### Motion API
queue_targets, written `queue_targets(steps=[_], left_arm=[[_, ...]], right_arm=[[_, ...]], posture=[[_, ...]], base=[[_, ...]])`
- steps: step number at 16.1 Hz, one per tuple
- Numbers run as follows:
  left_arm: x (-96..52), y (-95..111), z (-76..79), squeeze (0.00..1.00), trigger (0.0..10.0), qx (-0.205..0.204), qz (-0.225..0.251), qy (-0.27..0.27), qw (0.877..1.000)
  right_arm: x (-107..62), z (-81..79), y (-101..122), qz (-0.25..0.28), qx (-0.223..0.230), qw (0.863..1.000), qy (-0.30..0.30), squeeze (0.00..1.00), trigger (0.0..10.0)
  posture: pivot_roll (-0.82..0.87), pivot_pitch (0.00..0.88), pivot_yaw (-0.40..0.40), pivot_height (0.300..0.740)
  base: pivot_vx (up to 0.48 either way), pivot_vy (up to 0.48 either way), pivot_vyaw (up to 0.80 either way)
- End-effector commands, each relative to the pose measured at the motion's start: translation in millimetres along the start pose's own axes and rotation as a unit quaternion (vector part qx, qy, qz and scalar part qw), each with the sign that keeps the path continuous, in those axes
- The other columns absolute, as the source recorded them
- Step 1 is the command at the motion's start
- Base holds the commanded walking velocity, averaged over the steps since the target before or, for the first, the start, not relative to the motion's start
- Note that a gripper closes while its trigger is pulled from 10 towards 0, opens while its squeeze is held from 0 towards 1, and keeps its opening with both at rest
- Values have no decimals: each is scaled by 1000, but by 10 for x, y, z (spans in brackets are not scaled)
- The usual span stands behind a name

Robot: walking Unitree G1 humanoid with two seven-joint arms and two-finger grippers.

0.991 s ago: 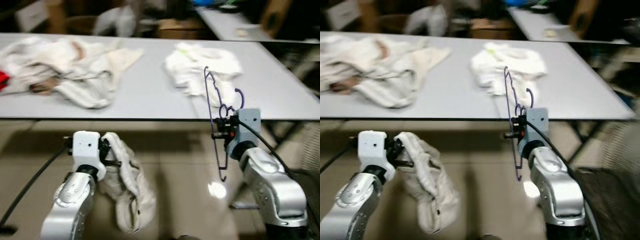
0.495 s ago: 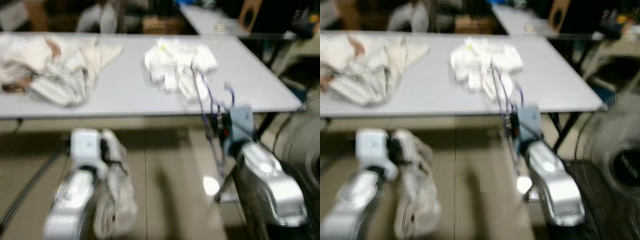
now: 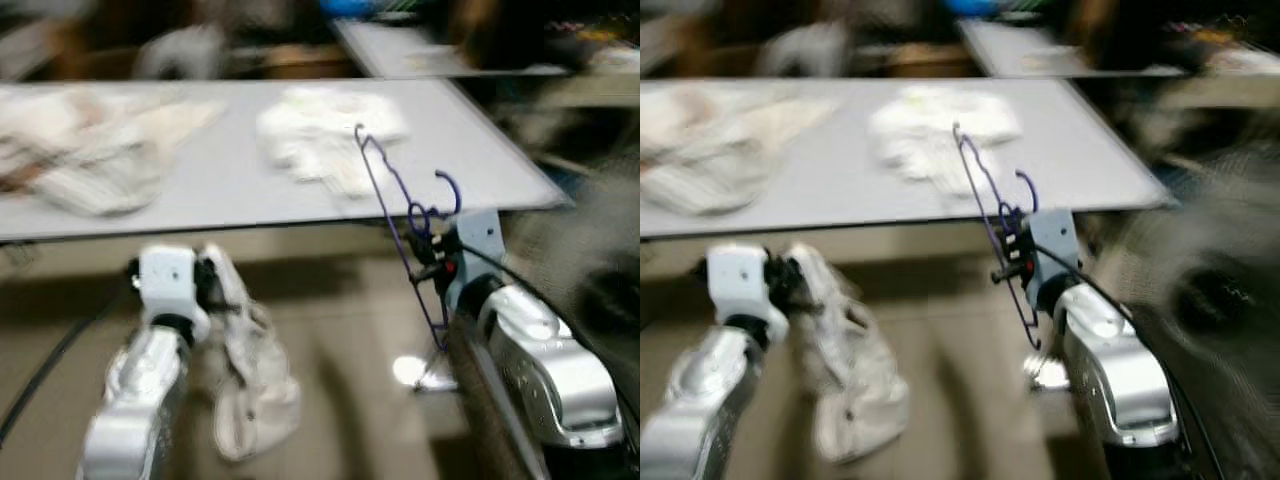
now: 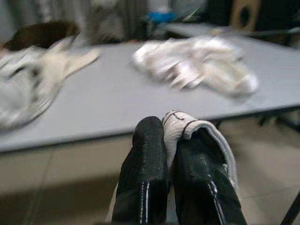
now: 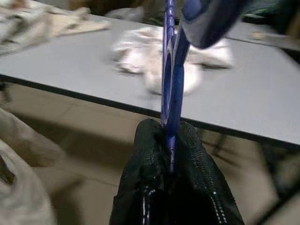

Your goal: Hang hanger

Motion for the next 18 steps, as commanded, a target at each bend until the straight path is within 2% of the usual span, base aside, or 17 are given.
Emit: queue_targets(steps=[1,4,7,9,10,11,13,14,15,16,17,18], left_arm=[[38,165,2,0,10000,-4,36,-2,999],[87,216,-41,0,10000,1,43,-8,999],[110,247,-62,0,10000,-1,48,-8,999],[144,286,-85,0,10000,0,52,-6,999],[184,319,-106,0,10000,3,57,-3,998],[280,396,-179,0,10000,9,65,2,998],[359,483,-235,0,10000,22,77,-2,997],[464,612,-306,0,10000,33,95,-7,995],[596,826,-368,0,10000,33,124,-23,991],[665,988,-389,0,10000,34,147,-37,988],[687,1048,-395,0,10000,35,155,-42,986],[738,1208,-433,0,10000,46,175,-48,982]], right_arm=[[1,37,117,19,-11,1000,7,0,10000],[-23,86,141,13,-37,999,21,0,10000],[-42,57,155,12,-55,997,48,0,10000],[-86,8,187,3,-77,992,95,0,10000],[-121,23,230,2,-72,991,111,0,10000],[-290,-4,293,-19,-88,979,185,0,10000],[-432,-26,338,-42,-110,963,241,0,10000],[-532,-17,405,-60,-126,950,279,0,10000],[-630,-25,443,-99,-145,927,330,0,10000],[-677,-47,443,-124,-155,911,361,0,10000],[-688,-53,440,-133,-158,906,370,0,10000],[-685,-67,416,-149,-168,894,388,0,10000]], posture=[[-79,0,-6,740],[-80,0,3,740],[-80,0,8,740],[-76,0,6,740],[-66,0,-1,740],[-67,0,0,740],[-69,0,2,740],[-69,0,2,740],[-71,0,5,740],[-70,0,4,740],[-70,0,4,740],[-67,0,-1,740]], base=[[311,0,0],[343,0,0],[371,0,0],[386,0,0],[390,0,0],[394,0,0],[407,0,0],[405,0,0],[401,0,0],[405,0,0],[405,0,0],[401,0,0]])
Point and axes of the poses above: a point about 5 cm out from each wrist's last joint towards the gripper, its own x axis pointing out of the wrist towards the gripper, its own y axis along the axis of the wrist's last joint, z = x × y, the point moved 2 cm from there along x, pointing out of the wrist towards the gripper, and after that the axes turned 13 degrees about x, right-handed, at the moved point
